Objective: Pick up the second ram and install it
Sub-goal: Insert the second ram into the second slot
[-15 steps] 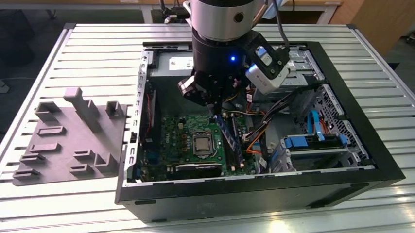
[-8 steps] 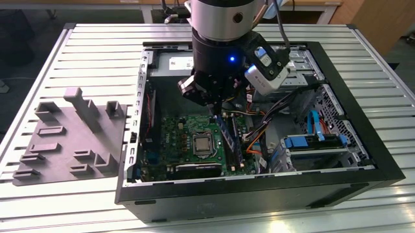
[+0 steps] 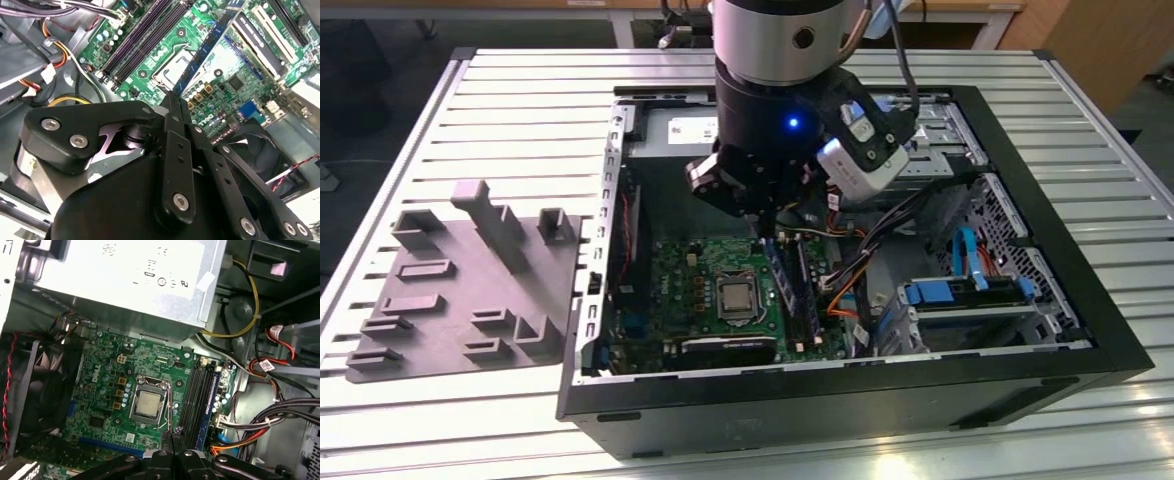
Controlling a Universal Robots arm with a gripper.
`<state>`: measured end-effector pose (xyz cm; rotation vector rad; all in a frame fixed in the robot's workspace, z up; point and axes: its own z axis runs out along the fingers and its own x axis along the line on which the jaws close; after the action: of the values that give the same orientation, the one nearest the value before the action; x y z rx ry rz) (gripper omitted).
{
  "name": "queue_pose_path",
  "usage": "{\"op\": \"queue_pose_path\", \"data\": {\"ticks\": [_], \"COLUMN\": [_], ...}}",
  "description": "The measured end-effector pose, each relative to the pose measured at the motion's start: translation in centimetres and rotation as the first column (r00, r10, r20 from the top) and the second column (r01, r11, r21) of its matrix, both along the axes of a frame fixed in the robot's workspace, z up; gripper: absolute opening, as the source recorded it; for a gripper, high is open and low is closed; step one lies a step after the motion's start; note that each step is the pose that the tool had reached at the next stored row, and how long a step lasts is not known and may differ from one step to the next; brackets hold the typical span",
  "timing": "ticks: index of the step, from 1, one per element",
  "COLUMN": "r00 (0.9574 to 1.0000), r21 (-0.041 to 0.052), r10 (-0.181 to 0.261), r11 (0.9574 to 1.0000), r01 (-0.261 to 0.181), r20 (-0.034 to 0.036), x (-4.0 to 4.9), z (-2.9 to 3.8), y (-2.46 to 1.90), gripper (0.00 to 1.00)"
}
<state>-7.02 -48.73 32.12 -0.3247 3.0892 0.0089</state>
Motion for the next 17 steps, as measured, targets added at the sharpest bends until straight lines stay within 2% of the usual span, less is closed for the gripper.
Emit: {"op": "queue_pose_path", "data": {"ticks": [6, 12, 14, 17], "r00": [0.9973, 0.9898, 0.9877, 0.9875], "r21": [0.0001, 0.0000, 0.0001, 0.0001], "r10": [-0.073, -0.143, -0.157, -0.157], "r11": [0.9973, 0.9898, 0.9877, 0.9875], "r01": [0.073, 0.143, 0.157, 0.157], "r20": [0.0000, 0.0000, 0.0000, 0.0000], "x": [0.00, 0.00, 0.00, 0.00], "z": [-0.05, -0.10, -0.11, -0.11], "y": [0.00, 0.00, 0.00, 0.00], "gripper": [0.11, 0.11, 0.11, 0.11]}}
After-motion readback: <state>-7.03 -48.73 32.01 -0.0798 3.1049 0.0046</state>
